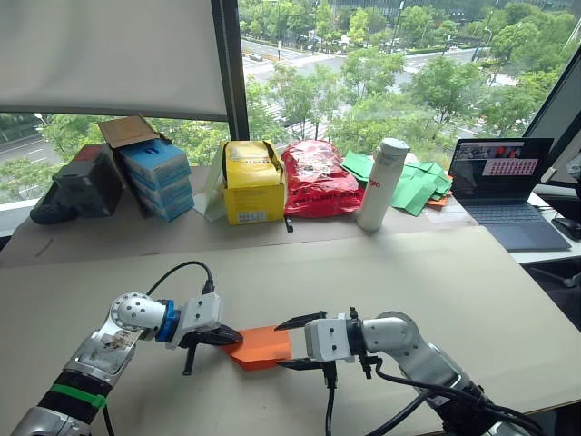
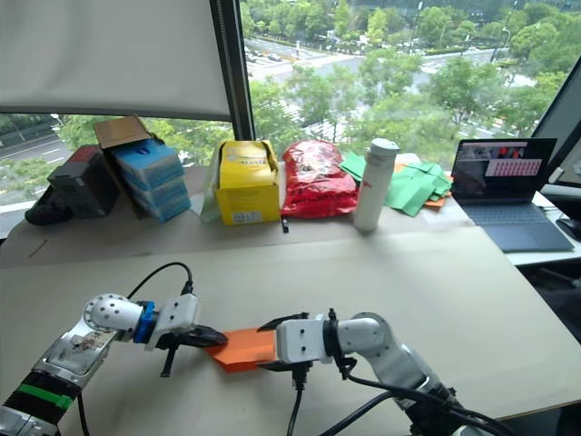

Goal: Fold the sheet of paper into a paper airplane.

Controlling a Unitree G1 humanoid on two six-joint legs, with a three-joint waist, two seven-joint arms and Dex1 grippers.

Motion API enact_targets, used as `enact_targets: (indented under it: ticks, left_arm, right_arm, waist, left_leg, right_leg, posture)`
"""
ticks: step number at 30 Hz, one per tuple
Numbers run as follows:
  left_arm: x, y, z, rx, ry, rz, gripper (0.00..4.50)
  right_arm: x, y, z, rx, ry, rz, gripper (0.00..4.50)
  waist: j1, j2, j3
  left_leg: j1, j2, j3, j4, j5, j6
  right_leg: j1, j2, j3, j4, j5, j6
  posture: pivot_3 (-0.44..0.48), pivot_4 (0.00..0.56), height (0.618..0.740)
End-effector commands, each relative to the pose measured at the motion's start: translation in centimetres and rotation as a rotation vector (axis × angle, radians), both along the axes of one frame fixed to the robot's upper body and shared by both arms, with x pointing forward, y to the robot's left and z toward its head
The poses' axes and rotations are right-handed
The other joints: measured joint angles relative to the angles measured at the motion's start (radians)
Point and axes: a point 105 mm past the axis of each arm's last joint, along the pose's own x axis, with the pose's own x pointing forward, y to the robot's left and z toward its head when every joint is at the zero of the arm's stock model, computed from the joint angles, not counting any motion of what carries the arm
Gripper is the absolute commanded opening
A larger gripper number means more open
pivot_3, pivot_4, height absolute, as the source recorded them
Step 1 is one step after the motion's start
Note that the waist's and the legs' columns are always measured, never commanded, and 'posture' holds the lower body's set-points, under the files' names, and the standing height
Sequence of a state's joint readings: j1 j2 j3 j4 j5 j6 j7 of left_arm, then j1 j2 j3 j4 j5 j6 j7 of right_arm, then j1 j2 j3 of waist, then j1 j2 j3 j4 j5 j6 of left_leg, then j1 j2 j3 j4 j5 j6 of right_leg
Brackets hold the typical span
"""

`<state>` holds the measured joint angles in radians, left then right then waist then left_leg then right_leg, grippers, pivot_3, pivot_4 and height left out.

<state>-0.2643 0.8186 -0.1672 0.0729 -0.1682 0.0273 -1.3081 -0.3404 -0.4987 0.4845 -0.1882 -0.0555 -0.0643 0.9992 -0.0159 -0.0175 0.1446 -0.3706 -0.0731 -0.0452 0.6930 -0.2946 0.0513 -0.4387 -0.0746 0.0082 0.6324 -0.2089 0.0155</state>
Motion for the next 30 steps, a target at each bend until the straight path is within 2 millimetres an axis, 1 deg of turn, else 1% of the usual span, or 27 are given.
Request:
enact_targets:
  ticks: [1, 5, 9, 18, 23, 27, 30]
  left_arm:
    - [-0.7, 1.0, 0.0, 0.024, 0.017, 0.034, 0.0]
    - [-1.3, 0.6, 0.0, 0.013, 0.028, 0.045, 0.0]
    - [-1.5, 0.3, 0.0, 0.009, 0.029, 0.058, 0.0]
    - [-0.9, 0.1, 0.2, 0.017, 0.012, 0.058, 0.0]
    - [-0.4, 0.1, 0.3, 0.009, -0.001, 0.056, 0.0]
    - [-0.3, -0.5, 0.4, 0.012, -0.007, 0.042, 0.0]
    - [-0.5, -1.3, 0.7, 0.006, -0.008, 0.025, 0.0]
  right_arm:
    - [-0.6, 0.3, 1.2, 0.029, -0.017, 0.024, 2.88]
    - [-1.4, 0.4, 1.7, 0.05, 0.028, 0.044, 2.88]
    - [-1.5, 0.5, 1.8, 0.043, 0.022, 0.05, 2.88]
    - [-0.6, 0.7, 0.8, 0.011, -0.004, 0.03, 2.88]
    - [-0.5, 1.0, 0.5, 0.012, -0.005, 0.023, 2.88]
    - [-0.4, 1.1, 0.5, 0.014, -0.004, 0.014, 2.88]
    - [-0.3, 1.2, 0.6, 0.022, 0.003, 0.006, 2.88]
  waist:
    - [0.001, 0.0, 0.0]
    - [0.004, 0.0, 0.0]
    - [0.005, 0.0, 0.0]
    - [0.005, 0.0, 0.0]
    - [0.005, 0.0, 0.0]
    - [0.004, 0.0, 0.0]
    - [0.005, 0.0, 0.0]
  left_leg:
    - [0.0, 0.0, 0.0, 0.0, 0.0, 0.0]
    - [0.0, 0.0, 0.0, 0.001, 0.0, 0.0]
    - [0.0, 0.0, 0.0, 0.001, -0.001, 0.001]
    - [0.0, 0.0, 0.0, 0.001, 0.0, 0.001]
    - [0.0, 0.0, 0.0, 0.001, 0.0, 0.0]
    - [0.0, 0.0, 0.0, 0.001, 0.0, 0.0]
    - [0.0, 0.0, 0.0, 0.001, 0.0, 0.0]
  right_leg:
    - [0.0, 0.0, 0.0, 0.0, 0.0, 0.0]
    - [0.001, 0.0, 0.0, 0.0, 0.0, 0.0]
    - [0.001, 0.0, 0.0, -0.001, 0.0, 0.0]
    - [0.001, 0.0, -0.001, -0.001, 0.0, 0.0]
    - [0.001, 0.0, -0.001, 0.0, 0.0, 0.0]
    - [0.001, 0.0, -0.001, -0.001, 0.0, 0.0]
    - [0.001, 0.0, -0.001, -0.001, 0.0, 0.0]
  posture:
    - [0.0, 0.15, 0.74]
    - [0.0, 0.15, 0.74]
    - [0.0, 0.15, 0.74]
    - [0.0, 0.15, 0.74]
    - [0.0, 0.15, 0.74]
    - [0.0, 0.15, 0.74]
    - [0.0, 0.15, 0.74]
